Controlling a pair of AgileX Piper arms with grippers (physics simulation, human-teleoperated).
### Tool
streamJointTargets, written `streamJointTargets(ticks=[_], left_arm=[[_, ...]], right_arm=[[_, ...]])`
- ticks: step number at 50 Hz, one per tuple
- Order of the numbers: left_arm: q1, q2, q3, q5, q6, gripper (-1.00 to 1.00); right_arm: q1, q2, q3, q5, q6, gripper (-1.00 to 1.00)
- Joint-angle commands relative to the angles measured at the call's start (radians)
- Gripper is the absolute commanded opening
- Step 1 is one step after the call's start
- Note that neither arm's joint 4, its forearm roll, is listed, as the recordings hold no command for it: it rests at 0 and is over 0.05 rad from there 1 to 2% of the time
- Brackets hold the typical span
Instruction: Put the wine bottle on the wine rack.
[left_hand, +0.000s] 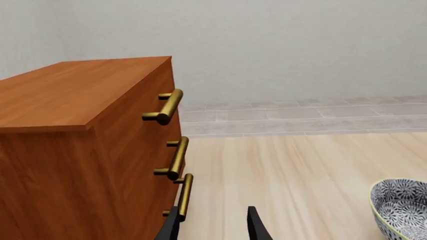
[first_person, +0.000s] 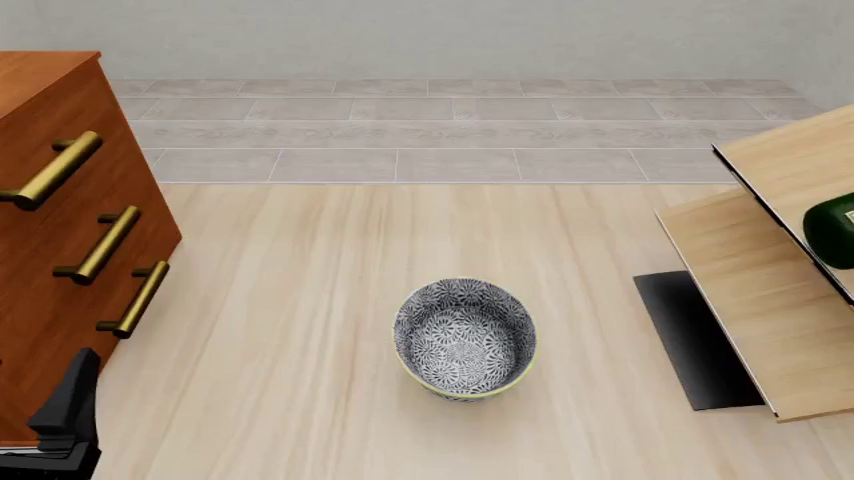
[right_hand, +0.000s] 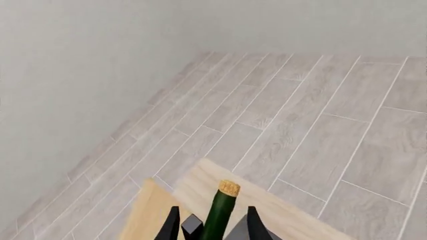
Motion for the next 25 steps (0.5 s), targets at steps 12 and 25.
streamJointTargets(ticks=[12,25], left_arm=[[-0.005,0.000,0.000,-0.005,0.000,1.00],[-0.007,0.000,0.000,-0.008,0.004,1.00]], right_arm=[[0.003,-0.066,-0.001,0.036,-0.010,1.00],[0.014,-0.129,0.015,0.060,-0.022,1.00]])
